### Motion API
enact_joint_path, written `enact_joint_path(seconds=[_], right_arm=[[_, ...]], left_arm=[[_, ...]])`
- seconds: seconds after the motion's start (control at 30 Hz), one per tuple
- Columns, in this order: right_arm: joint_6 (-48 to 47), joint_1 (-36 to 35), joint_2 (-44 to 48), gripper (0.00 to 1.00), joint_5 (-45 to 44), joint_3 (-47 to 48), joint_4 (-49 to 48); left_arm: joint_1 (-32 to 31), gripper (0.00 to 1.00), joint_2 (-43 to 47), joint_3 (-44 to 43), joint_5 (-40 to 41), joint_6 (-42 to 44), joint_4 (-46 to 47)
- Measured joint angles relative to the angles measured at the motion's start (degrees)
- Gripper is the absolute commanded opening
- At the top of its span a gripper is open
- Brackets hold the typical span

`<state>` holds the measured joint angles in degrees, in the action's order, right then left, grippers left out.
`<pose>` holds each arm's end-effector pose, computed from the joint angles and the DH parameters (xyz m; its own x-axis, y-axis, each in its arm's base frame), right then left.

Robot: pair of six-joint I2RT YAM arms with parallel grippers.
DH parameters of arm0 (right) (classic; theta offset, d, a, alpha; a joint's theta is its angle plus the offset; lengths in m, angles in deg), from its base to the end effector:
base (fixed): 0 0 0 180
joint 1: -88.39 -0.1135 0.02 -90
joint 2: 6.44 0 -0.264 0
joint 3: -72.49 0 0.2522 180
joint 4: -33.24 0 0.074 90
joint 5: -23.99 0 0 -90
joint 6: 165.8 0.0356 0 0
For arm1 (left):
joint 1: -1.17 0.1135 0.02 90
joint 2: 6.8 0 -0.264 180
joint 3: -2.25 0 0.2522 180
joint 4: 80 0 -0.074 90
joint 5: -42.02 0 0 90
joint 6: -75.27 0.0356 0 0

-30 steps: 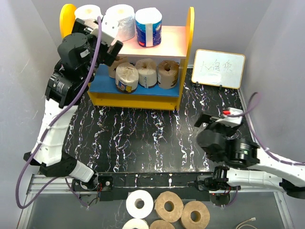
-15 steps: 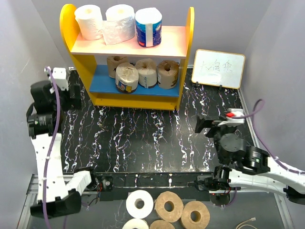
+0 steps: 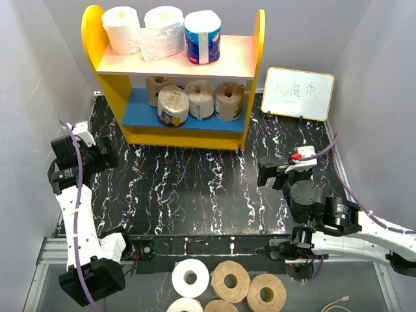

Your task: Place and organize the paper towels onto the shelf

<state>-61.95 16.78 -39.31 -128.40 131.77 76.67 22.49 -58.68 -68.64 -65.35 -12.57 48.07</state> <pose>0.0649 0.0951 0.3425 -0.1309 -0.0422 -0.9905 -0.1453 0.9891 -0.0229 0.1772 0.0578 0.3447 -0.5102 -0.1605 -0.8449 -0.0944 0.9869 -0.1305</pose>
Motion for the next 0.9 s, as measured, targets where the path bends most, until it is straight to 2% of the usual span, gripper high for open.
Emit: enact_joint_path(seconds=[0.23,0.53,0.7,0.9], right_arm=[[0.0,0.0,4.9,0.99,-0.2,0.0,-0.4],[-0.3,0.0,1.7,0.99,-0.5,0.0,-1.3],[-0.3,0.0,0.2,0.99,0.5,0.0,-1.2],[-0.3,0.0,3.7,0.99,0.5,0.0,-1.2]], left_arm=[[0.7,0.99,3.0,5.0,1.0,-6.2,3.3],[3.1,0.99,12.1,6.4,0.5,-11.3,6.6],[3.3,0.99,13.5,10.0,6.9,-11.8,8.7],[3.4,0.99,10.7,11.8,10.3,-12.0,9.2]])
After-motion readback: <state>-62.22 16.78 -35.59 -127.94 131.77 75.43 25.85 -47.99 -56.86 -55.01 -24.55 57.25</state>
